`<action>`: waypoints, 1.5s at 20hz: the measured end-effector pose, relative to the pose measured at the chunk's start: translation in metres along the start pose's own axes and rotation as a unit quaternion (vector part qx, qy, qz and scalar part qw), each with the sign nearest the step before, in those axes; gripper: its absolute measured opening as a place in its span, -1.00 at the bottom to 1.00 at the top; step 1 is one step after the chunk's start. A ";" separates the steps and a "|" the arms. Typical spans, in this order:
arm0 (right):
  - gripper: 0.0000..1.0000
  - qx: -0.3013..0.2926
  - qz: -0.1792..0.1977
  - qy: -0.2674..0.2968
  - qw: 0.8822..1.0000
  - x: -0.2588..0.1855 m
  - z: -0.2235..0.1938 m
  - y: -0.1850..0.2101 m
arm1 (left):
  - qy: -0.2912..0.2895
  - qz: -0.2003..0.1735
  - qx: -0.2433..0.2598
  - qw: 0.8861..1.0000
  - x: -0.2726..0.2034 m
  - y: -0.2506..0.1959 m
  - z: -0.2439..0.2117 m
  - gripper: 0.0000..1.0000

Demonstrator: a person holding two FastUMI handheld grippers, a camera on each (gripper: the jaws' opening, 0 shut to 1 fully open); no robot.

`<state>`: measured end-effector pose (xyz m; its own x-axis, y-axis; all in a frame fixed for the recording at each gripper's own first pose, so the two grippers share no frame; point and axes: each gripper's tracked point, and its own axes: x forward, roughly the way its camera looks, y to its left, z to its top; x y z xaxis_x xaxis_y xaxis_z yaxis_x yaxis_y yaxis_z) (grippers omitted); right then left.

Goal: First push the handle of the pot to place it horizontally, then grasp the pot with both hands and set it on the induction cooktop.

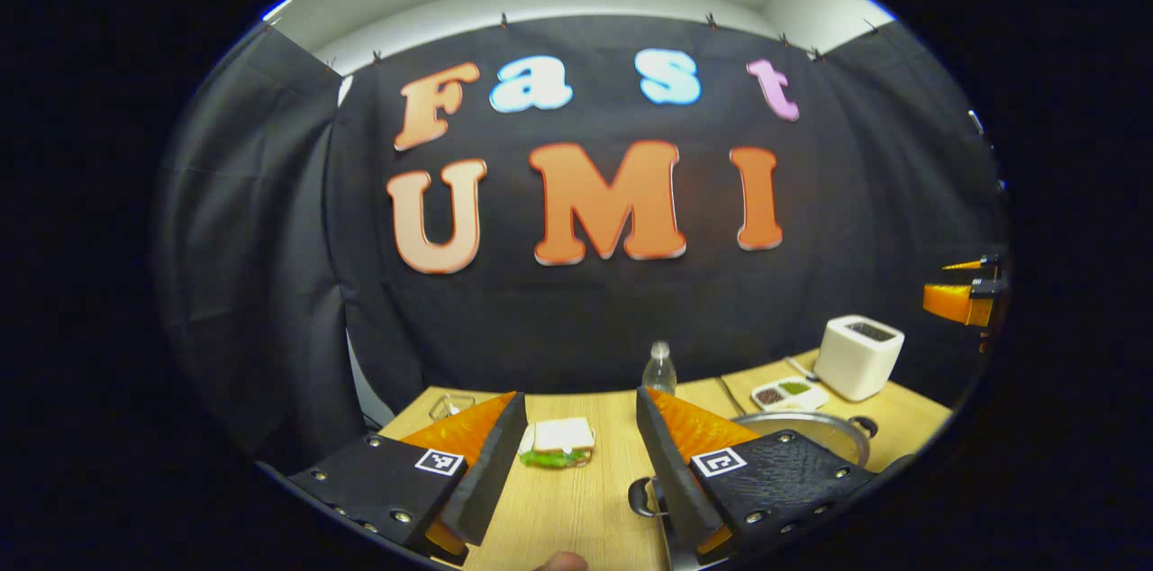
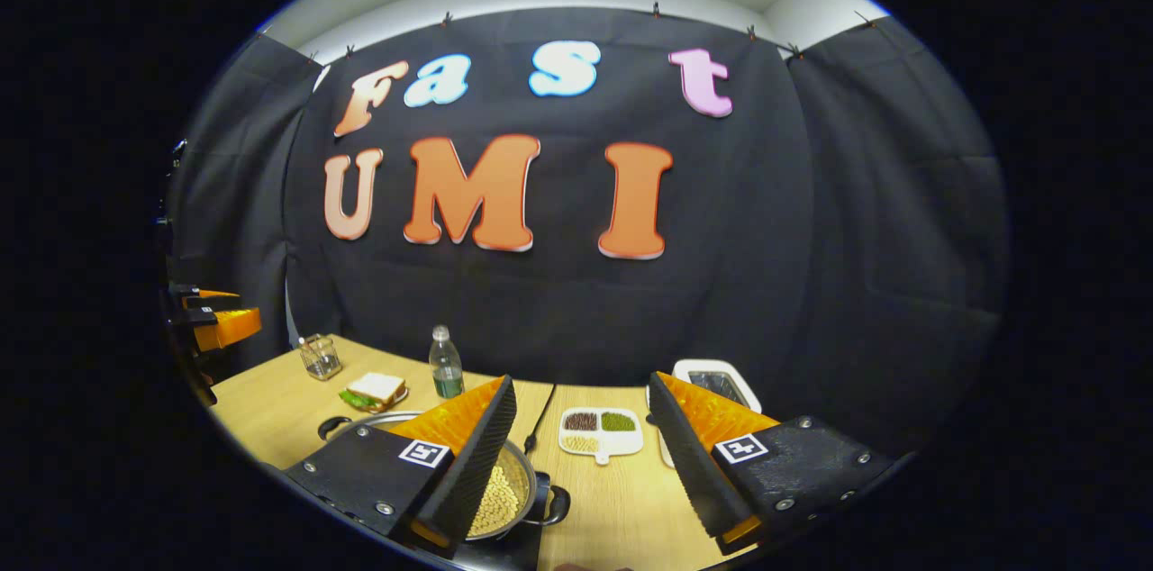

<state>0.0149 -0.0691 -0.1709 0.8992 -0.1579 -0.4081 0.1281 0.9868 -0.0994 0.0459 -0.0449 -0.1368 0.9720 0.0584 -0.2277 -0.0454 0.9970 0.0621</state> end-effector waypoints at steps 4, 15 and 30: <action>0.87 -0.018 0.019 -0.089 0.996 -0.044 0.084 0.017 | -0.075 0.009 -0.041 0.996 -0.058 0.033 0.094 0.83; 0.90 -0.002 0.078 -0.179 0.981 -0.098 0.165 0.055 | -0.152 0.086 -0.032 0.984 -0.141 0.119 0.172 0.79; 0.89 -0.001 0.094 -0.209 0.973 -0.102 0.175 0.061 | -0.164 0.082 -0.011 0.983 -0.140 0.115 0.181 0.80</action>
<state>0.0039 0.0134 0.0236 0.9984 0.0546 -0.0152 -0.0554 0.9967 -0.0595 -0.0538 0.0526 0.0783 0.9732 0.2022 0.1092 -0.2086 0.9767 0.0504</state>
